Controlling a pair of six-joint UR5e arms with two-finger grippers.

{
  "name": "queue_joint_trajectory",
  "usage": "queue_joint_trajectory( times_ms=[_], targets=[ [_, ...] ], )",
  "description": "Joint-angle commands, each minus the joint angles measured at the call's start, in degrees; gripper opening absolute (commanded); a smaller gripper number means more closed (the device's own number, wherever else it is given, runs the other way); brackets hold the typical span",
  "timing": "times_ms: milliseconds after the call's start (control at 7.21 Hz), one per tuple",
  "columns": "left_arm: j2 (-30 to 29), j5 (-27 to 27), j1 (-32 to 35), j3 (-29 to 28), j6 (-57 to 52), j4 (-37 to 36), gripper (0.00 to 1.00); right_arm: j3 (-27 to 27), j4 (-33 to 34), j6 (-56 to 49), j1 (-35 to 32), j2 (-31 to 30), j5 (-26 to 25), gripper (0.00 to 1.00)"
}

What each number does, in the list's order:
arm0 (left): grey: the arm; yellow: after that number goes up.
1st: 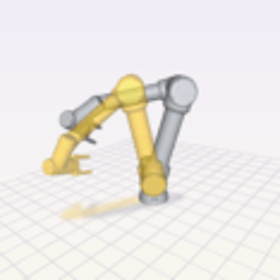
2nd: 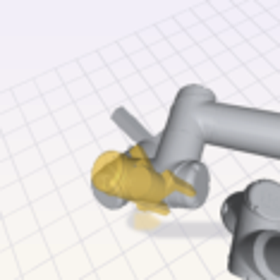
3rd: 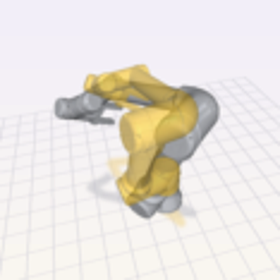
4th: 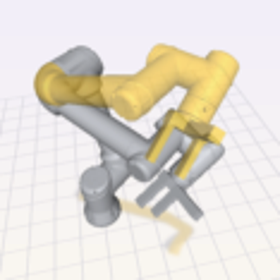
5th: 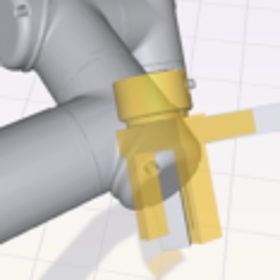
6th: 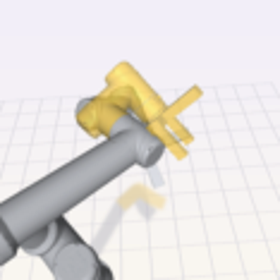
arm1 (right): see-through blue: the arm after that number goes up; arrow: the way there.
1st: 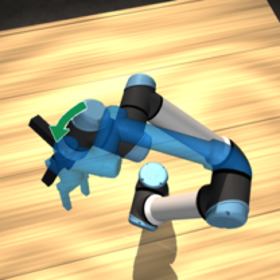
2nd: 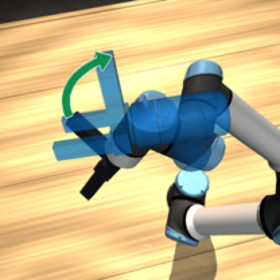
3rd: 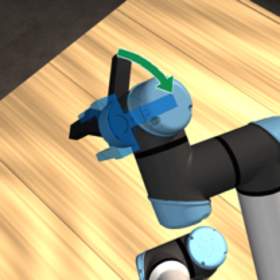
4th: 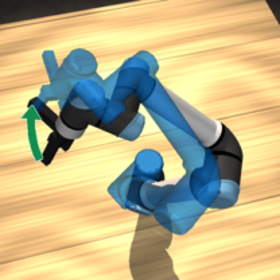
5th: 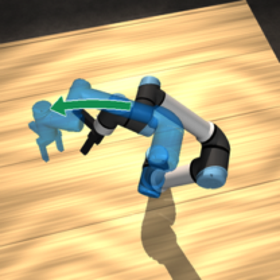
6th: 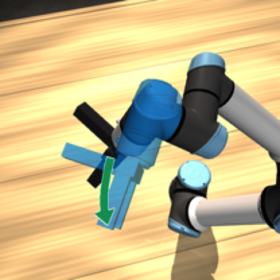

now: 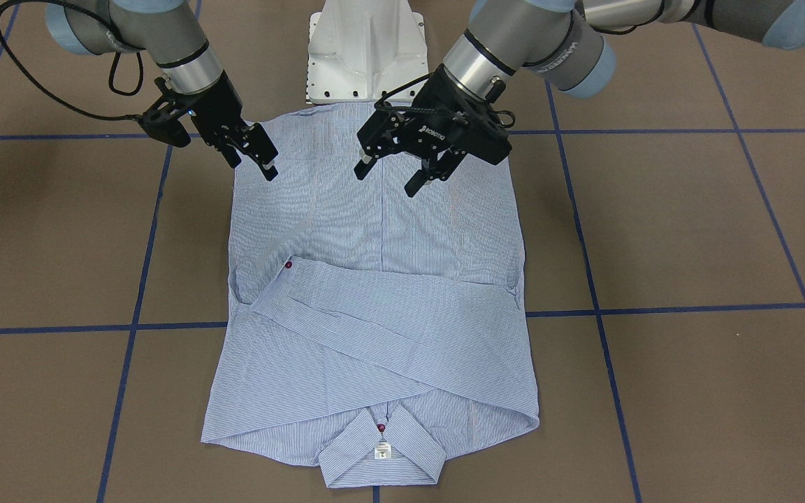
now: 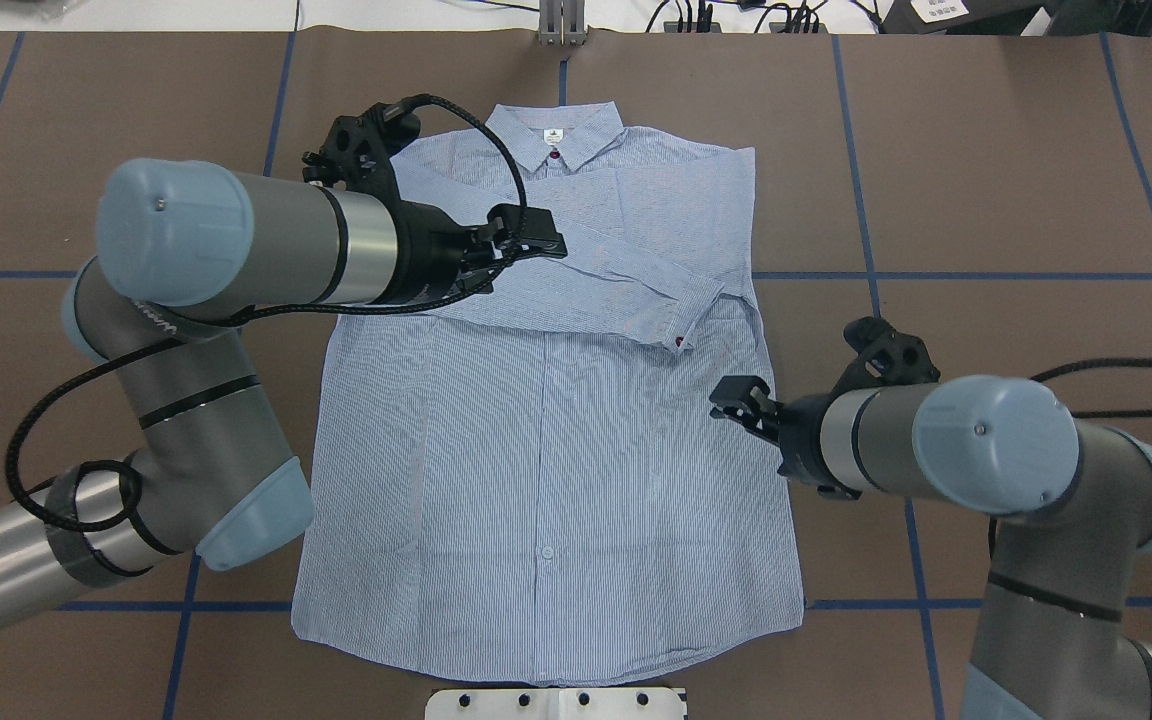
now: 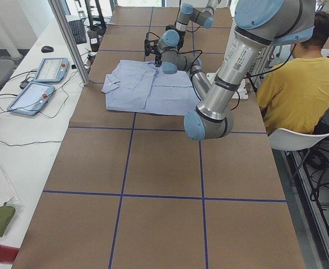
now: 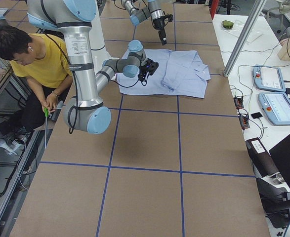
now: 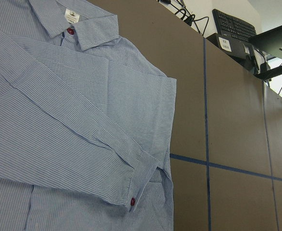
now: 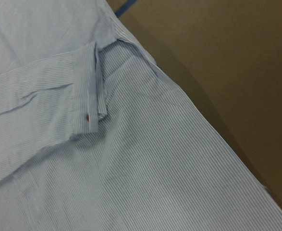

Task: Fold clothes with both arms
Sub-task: 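Release the sleeve with the left gripper while the right gripper moves to the hem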

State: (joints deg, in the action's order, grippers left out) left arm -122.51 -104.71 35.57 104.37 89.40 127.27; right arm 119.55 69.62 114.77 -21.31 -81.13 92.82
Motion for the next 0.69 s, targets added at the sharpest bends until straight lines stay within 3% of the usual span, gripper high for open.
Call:
queue_joint_trajectory(
  times_ms=[0,278,555],
  targets=[
    [3.58,-6.87,4.13,2.86,-3.94,-0.10,0.92,4.53,5.39,6.33,9.94,-2.72,-10.61,0.99],
    [4.99,-7.09,4.50,2.50,-3.79,-0.18,0.94,8.76,15.85,12.47,15.92,-2.54,-14.22,0.99],
    [6.58,-7.09,5.03,2.24,-3.79,-0.18,0.94,8.24,16.25,22.47,21.47,-2.98,-18.89,0.98]
  ],
)
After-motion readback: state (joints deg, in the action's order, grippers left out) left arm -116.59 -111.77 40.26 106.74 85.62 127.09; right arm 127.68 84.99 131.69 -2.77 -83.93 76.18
